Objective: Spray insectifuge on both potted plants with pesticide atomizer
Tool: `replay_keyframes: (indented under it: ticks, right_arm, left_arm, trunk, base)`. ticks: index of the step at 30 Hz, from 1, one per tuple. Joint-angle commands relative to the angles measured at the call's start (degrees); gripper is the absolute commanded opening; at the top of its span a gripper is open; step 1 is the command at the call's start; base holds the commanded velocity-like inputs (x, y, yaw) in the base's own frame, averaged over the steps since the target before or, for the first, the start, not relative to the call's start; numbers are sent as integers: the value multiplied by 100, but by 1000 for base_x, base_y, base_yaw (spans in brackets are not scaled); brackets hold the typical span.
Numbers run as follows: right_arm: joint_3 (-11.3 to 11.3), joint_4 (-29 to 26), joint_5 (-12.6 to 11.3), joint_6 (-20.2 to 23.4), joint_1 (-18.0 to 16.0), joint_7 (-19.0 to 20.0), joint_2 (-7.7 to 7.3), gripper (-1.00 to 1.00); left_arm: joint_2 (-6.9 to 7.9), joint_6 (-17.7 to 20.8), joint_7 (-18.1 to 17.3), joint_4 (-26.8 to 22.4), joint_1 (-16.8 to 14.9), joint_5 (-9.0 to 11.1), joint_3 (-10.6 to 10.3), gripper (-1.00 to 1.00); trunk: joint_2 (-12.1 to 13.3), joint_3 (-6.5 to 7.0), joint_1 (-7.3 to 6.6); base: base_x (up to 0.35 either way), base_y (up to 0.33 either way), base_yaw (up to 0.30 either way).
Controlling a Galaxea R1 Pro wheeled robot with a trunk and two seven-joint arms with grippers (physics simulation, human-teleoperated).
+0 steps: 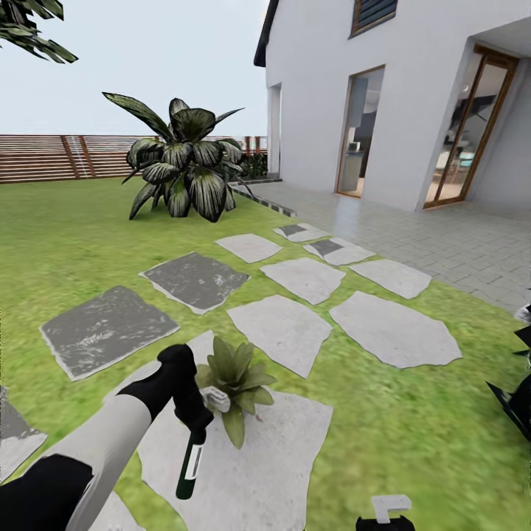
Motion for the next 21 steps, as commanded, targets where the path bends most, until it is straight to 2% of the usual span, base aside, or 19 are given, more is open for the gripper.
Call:
replay_keyframes:
  ticks: [1,5,11,14,21]
  right_arm:
    - [13,7,52,2,-3,-37,1,100]
    - [19,14,59,-3,-3,-34,-12,100]
    - [22,21,70,1,-3,-12,-38,100]
    - [22,22,71,2,-3,-11,-41,100]
    - [22,22,71,-5,-3,-11,-43,100]
  left_arm:
    - [0,56,-59,-8,0,-60,-7,-100]
    - [-1,56,-69,-9,7,-70,-7,-100]
    - [-15,56,-74,-18,9,-73,1,-100]
    - [-18,56,-77,-18,9,-72,2,-100]
    - [-10,56,-78,-18,23,-72,2,-100]
  trunk:
    - [-2,-5,-3]
    - [-2,-5,-3]
    - [-2,-5,-3]
    - [-2,-5,-3]
    - [-2,-5,-3]
  base:
    - [-166,0,-1]
    - [-209,0,0]
    - [-30,0,0]
    - [150,0,0]
    - [294,0,0]
